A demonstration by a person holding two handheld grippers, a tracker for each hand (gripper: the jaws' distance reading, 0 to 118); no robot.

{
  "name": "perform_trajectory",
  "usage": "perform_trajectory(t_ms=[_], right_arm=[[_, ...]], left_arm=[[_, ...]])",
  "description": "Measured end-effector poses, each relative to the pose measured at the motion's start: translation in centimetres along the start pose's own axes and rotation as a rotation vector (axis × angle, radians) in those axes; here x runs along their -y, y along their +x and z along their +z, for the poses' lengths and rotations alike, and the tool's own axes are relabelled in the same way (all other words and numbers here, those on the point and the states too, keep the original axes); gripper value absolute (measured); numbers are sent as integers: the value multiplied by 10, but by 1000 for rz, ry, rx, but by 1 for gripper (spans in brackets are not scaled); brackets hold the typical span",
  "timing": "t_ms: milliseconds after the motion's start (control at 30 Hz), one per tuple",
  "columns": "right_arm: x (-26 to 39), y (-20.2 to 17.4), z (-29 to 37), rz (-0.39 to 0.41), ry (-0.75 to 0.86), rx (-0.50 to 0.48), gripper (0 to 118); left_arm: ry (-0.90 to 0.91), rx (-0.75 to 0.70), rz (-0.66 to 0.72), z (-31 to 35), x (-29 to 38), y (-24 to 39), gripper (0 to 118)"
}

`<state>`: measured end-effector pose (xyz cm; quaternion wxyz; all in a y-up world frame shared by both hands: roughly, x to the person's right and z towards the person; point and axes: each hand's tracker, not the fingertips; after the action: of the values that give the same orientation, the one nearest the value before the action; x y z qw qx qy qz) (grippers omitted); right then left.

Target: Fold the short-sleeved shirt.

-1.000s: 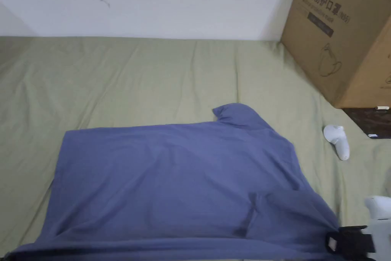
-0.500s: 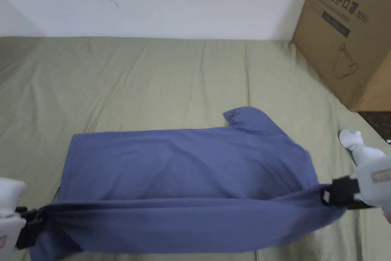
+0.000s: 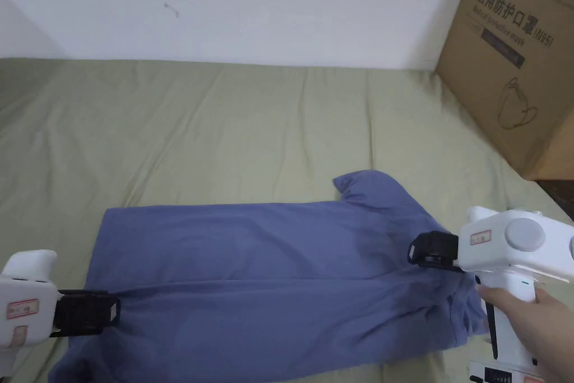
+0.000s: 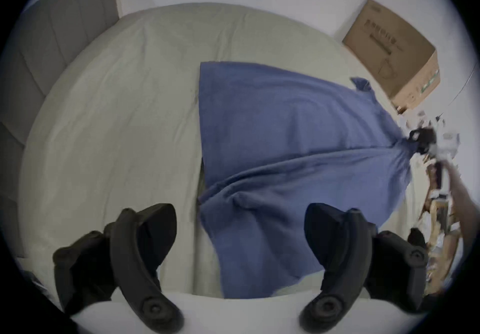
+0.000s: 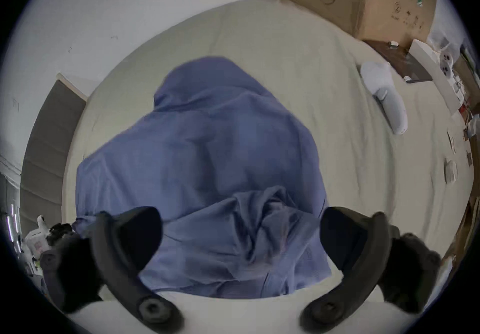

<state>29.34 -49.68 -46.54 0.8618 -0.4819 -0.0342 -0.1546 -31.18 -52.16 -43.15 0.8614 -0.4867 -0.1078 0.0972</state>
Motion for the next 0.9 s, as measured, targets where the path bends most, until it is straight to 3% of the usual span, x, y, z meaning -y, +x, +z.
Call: perform_trajectory(t_ms=[167, 300, 333, 400, 433, 633, 667, 700, 733, 767, 900], right_arm=[[24, 3, 34, 12, 48, -57, 116], [54, -3, 78, 61, 116, -132, 105], [62, -5, 89, 70, 139, -152, 91], [77, -10, 108, 77, 180, -193, 27], [85, -11, 114, 77, 200, -198, 0], [98, -7, 127, 52, 194, -231, 0], [98, -5, 126, 51, 183, -228, 0], [99, -3, 124, 51, 173, -222, 0], [100, -1, 124, 49, 167, -218, 0], [99, 0, 125, 40, 161, -220, 0], [101, 10, 127, -26, 144, -254, 0]], left_arm=[[104, -59, 25, 47, 20, 14, 103], [187, -105, 14, 90, 47, 35, 93], [189, -100, 22, 99, 54, 42, 75], [190, -112, 41, 109, 64, 47, 4], [192, -133, 54, 113, 67, 47, 1], [87, -133, 140, 98, 67, 25, 1], [86, -87, 200, 91, 65, 14, 14], [108, -10, 258, 83, 64, 4, 45], [99, 9, 288, 75, 63, -3, 88], [59, -23, 295, 64, 59, -9, 118], [12, -125, 272, 41, 54, -4, 116]])
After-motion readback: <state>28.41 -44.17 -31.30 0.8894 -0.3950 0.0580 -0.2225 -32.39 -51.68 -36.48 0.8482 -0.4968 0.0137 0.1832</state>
